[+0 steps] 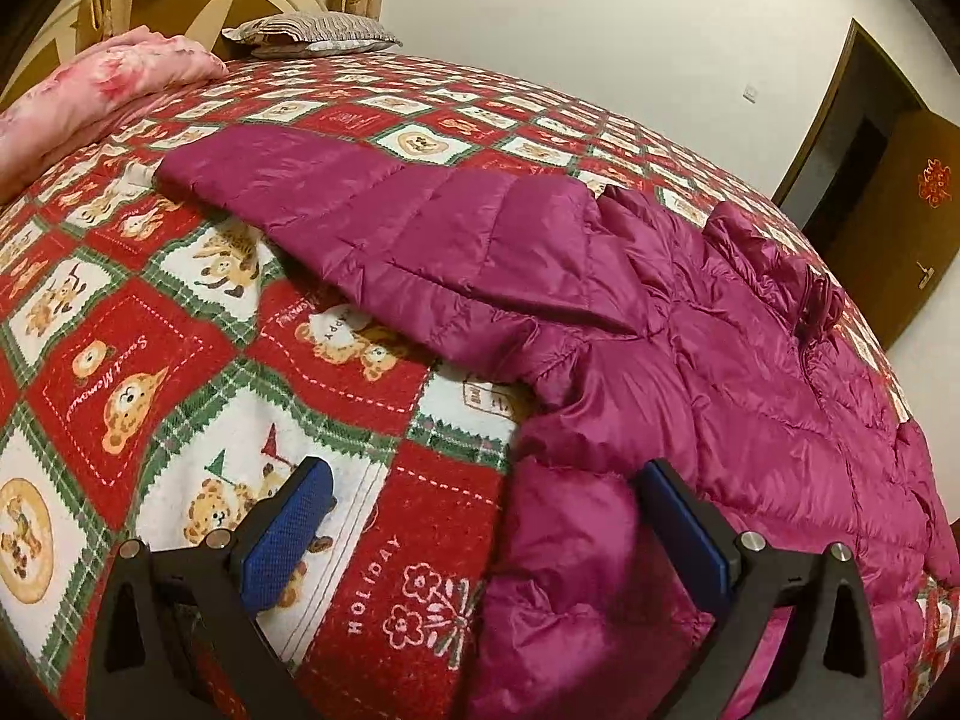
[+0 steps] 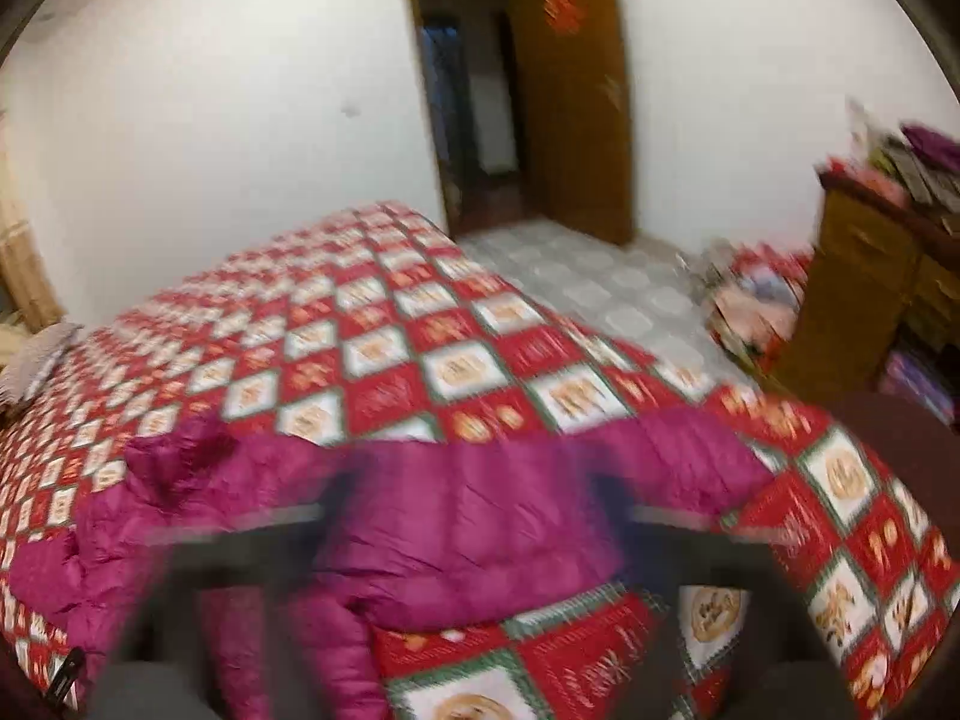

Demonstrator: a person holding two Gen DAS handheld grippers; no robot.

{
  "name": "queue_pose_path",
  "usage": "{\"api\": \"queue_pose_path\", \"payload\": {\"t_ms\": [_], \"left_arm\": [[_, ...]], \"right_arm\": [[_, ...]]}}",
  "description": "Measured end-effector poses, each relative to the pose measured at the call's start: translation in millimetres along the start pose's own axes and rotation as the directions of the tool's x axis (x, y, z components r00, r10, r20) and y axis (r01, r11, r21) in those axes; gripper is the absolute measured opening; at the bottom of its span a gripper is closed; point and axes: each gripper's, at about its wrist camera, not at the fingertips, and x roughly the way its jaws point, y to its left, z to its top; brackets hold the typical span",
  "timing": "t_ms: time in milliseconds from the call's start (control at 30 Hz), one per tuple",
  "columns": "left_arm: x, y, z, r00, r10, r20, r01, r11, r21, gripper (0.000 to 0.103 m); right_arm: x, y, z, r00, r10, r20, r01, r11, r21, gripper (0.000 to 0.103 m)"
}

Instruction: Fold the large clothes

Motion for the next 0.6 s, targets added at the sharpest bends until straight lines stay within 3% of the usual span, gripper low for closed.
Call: {"api": "queue_pose_path", "payload": {"t_ms": [100,233,367,433,500,533,567,600], "left_arm": [[0,1,0,1.000,0.006,0.000,-0.006,1.000,0.005,0.102],[-1,2,1,1.000,0.023,-0.005,-0.023,1.000,0.017,0.102],[2,-3,1,0.999,0.053,-0.012,-0.052,0.998,0.039,0.102],[4,-5,1,0.998,0.065,-0.015,-0.064,0.997,0.048,0.102],[5,-7,1,0.997,0.077,-0.019,-0.076,0.996,0.056,0.102],[6,-8,1,0.996,0.082,-0.020,-0.080,0.995,0.060,0.102],[6,-8,1,0.996,0.085,-0.020,-0.083,0.995,0.063,0.102],[6,-9,1,0.996,0.087,-0.021,-0.086,0.994,0.065,0.102]], "right_arm": [[19,-43,1,0.995,-0.101,-0.020,0.102,0.994,0.039,0.101],[61,-114,5,0.964,-0.252,-0.084,0.260,0.961,0.096,0.101],[117,-160,0,0.934,-0.294,-0.205,0.316,0.945,0.083,0.095],[145,-167,-6,0.922,-0.273,-0.274,0.300,0.952,0.062,0.087],[158,-159,-7,0.907,-0.324,-0.271,0.330,0.944,-0.021,0.081],[164,-152,-8,0.906,-0.320,-0.277,0.313,0.947,-0.068,0.064],[168,-150,-10,0.907,-0.300,-0.295,0.289,0.954,-0.080,0.035],[169,-147,-10,0.911,-0.282,-0.300,0.273,0.959,-0.073,0.027]]}}
